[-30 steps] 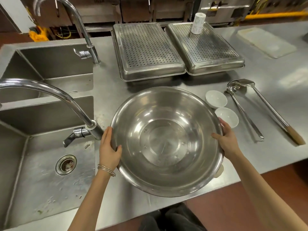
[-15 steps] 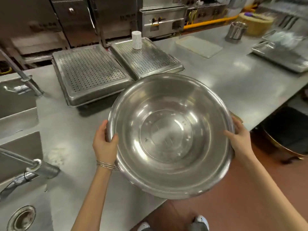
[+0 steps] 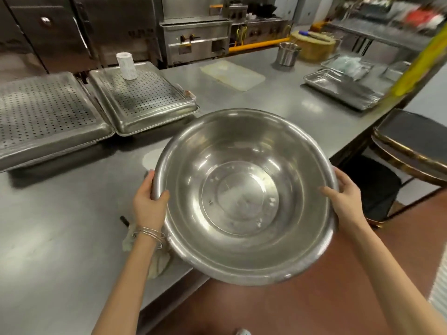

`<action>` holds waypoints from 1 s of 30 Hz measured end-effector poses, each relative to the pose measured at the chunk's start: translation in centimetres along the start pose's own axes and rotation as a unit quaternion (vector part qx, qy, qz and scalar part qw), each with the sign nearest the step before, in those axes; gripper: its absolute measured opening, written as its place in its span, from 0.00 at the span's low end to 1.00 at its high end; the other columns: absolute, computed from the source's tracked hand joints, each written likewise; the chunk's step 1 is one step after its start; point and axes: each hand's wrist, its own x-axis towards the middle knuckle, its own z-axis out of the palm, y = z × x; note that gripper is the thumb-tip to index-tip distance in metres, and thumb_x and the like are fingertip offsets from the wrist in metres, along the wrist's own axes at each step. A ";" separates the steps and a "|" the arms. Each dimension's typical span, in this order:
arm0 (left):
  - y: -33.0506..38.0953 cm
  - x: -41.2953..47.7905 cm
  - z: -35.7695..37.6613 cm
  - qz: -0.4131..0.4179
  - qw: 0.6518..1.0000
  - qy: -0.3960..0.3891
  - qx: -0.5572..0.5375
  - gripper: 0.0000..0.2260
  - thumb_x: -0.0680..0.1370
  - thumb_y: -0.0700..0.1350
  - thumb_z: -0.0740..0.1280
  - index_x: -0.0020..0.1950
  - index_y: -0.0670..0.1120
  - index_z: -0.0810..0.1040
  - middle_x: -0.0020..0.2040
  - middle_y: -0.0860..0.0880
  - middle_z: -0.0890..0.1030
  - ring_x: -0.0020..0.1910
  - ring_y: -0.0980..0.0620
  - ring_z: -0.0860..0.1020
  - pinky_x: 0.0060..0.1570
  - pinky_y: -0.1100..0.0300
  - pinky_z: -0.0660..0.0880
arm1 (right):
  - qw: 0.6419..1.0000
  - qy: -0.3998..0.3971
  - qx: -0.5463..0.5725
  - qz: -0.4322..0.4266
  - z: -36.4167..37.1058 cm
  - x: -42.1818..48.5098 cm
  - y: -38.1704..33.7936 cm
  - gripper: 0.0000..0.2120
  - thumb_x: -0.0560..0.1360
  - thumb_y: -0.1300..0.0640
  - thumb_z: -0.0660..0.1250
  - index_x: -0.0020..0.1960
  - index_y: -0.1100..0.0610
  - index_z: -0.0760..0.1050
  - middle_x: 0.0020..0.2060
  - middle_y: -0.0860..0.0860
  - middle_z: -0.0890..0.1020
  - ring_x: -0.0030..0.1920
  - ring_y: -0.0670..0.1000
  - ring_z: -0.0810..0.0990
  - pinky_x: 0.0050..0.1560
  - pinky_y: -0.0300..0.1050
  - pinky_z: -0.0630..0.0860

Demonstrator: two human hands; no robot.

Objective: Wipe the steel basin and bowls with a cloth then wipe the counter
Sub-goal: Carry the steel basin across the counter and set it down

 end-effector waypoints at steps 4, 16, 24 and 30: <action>0.8 -0.9 5.3 0.008 1.000 0.016 -0.011 0.26 0.72 0.29 0.65 0.68 0.44 0.71 0.62 0.51 0.75 0.60 0.54 0.75 0.58 0.67 0.71 | 1.000 0.001 -0.003 -0.009 -4.3 3.9 0.2 0.28 0.70 0.67 0.68 0.68 0.52 0.69 0.56 0.51 0.80 0.52 0.49 0.81 0.50 0.48 0.80; 1.0 4.8 15.2 0.013 0.999 0.034 -0.019 0.23 0.70 0.30 0.63 0.61 0.48 0.77 0.52 0.52 0.82 0.52 0.53 0.79 0.56 0.59 0.74 | 0.999 -0.016 -0.022 -0.029 -5.5 17.1 0.7 0.22 0.69 0.69 0.67 0.57 0.48 0.76 0.49 0.50 0.82 0.47 0.50 0.82 0.48 0.49 0.79; 2.4 13.2 21.3 -0.009 0.997 0.064 -0.035 0.24 0.73 0.30 0.64 0.69 0.43 0.69 0.59 0.55 0.74 0.56 0.61 0.73 0.55 0.72 0.69 | 0.999 -0.018 -0.021 -0.022 -2.5 28.9 -0.6 0.25 0.69 0.69 0.67 0.65 0.54 0.71 0.55 0.57 0.80 0.48 0.54 0.80 0.44 0.44 0.80; 2.1 19.0 25.1 -0.012 0.997 0.066 -0.032 0.24 0.73 0.32 0.65 0.68 0.43 0.70 0.63 0.49 0.77 0.62 0.55 0.74 0.65 0.54 0.70 | 0.999 -0.027 -0.035 -0.020 -0.8 36.1 -1.5 0.23 0.71 0.71 0.65 0.65 0.59 0.71 0.51 0.57 0.79 0.41 0.46 0.78 0.30 0.29 0.74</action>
